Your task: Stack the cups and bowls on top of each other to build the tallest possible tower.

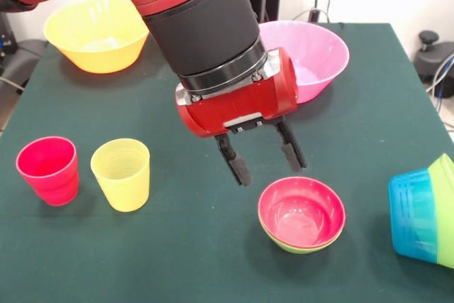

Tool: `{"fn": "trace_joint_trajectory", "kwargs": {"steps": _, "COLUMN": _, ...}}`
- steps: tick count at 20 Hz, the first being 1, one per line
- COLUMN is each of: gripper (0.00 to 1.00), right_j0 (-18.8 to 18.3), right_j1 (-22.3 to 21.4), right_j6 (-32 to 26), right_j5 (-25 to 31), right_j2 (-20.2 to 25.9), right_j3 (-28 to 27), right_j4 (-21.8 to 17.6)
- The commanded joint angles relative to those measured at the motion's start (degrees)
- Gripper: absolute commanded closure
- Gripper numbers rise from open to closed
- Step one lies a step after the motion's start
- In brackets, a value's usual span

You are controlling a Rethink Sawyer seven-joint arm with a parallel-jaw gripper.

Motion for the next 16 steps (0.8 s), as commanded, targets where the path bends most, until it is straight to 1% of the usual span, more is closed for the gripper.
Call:
{"fn": "trace_joint_trajectory", "kwargs": {"steps": 1, "gripper": 0.0, "right_j0": 4.43, "right_j1": -4.68, "right_j6": -1.49, "right_j5": 1.43, "right_j2": -7.27, "right_j3": -0.26, "right_j4": -5.18}}
{"fn": "trace_joint_trajectory", "kwargs": {"steps": 8, "gripper": 0.0, "right_j0": 5.06, "right_j1": -3.96, "right_j6": -1.63, "right_j5": 0.16, "right_j2": -8.46, "right_j3": -0.03, "right_j4": -4.22}}
{"fn": "trace_joint_trajectory", "kwargs": {"steps": 12, "gripper": 0.0, "right_j0": 5.73, "right_j1": -4.77, "right_j6": -0.16, "right_j5": -0.33, "right_j2": -9.54, "right_j3": 0.86, "right_j4": -3.65}}
{"fn": "trace_joint_trajectory", "kwargs": {"steps": 16, "gripper": 0.0, "right_j0": 6.23, "right_j1": -4.98, "right_j6": 1.41, "right_j5": -1.98, "right_j2": -10.47, "right_j3": 1.5, "right_j4": -3.53}}
